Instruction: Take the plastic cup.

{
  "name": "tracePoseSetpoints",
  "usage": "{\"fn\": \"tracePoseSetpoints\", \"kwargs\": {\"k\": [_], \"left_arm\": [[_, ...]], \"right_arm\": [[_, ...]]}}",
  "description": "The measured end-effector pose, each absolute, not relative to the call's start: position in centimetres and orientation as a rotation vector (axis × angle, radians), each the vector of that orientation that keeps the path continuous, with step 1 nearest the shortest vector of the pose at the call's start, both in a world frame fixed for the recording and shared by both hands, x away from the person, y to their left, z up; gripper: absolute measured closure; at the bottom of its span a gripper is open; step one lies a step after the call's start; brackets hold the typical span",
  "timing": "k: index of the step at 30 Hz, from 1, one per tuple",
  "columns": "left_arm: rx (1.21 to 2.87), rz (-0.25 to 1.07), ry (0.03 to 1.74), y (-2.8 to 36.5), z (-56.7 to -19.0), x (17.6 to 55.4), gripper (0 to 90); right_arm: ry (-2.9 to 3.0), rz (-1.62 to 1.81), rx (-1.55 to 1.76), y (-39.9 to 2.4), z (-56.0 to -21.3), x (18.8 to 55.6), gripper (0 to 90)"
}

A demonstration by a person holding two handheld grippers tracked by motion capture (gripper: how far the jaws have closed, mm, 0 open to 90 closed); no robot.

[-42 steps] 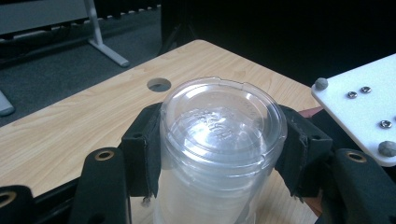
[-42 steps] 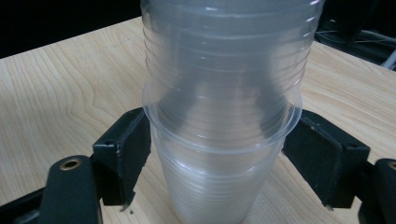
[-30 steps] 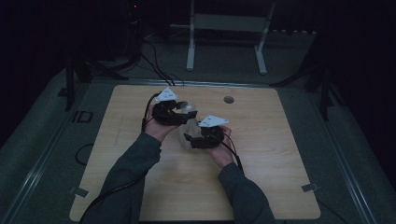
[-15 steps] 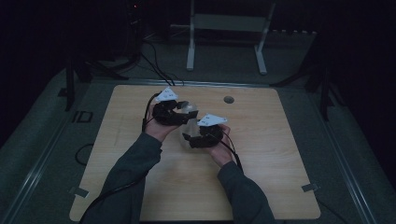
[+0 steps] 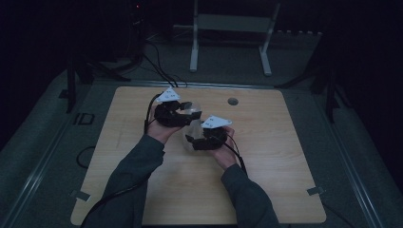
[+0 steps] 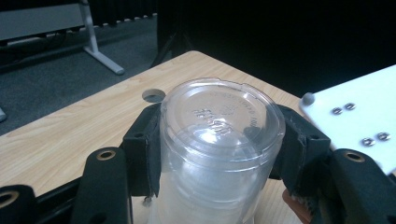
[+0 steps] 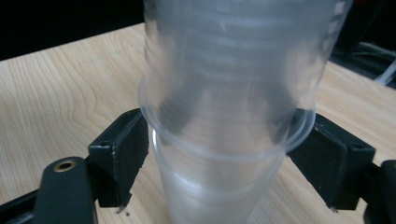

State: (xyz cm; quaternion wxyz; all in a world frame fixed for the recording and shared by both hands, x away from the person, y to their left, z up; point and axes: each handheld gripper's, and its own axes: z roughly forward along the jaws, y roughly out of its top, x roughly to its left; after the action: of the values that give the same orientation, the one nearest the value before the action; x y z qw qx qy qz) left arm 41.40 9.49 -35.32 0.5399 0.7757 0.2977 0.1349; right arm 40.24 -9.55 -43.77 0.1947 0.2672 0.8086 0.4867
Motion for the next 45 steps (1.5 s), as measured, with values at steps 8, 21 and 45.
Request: {"fn": "tracePoseSetpoints", "kwargs": {"k": [8, 21, 45], "left_arm": [[1.826, 0.318, 0.698, 9.6, -35.1, 41.3, 40.6], [1.826, 0.332, 0.667, 9.9, -33.8, 40.9, 40.7], [1.812, 0.346, 0.628, 10.7, -31.3, 40.2, 41.0]], "right_arm": [[2.264, 1.374, 0.754, -9.4, -43.9, 40.4, 24.7], [2.279, 1.350, 0.746, -9.3, -44.0, 40.4, 24.7], [2.289, 1.345, 0.737, -9.6, -43.8, 40.5, 25.2]]}}
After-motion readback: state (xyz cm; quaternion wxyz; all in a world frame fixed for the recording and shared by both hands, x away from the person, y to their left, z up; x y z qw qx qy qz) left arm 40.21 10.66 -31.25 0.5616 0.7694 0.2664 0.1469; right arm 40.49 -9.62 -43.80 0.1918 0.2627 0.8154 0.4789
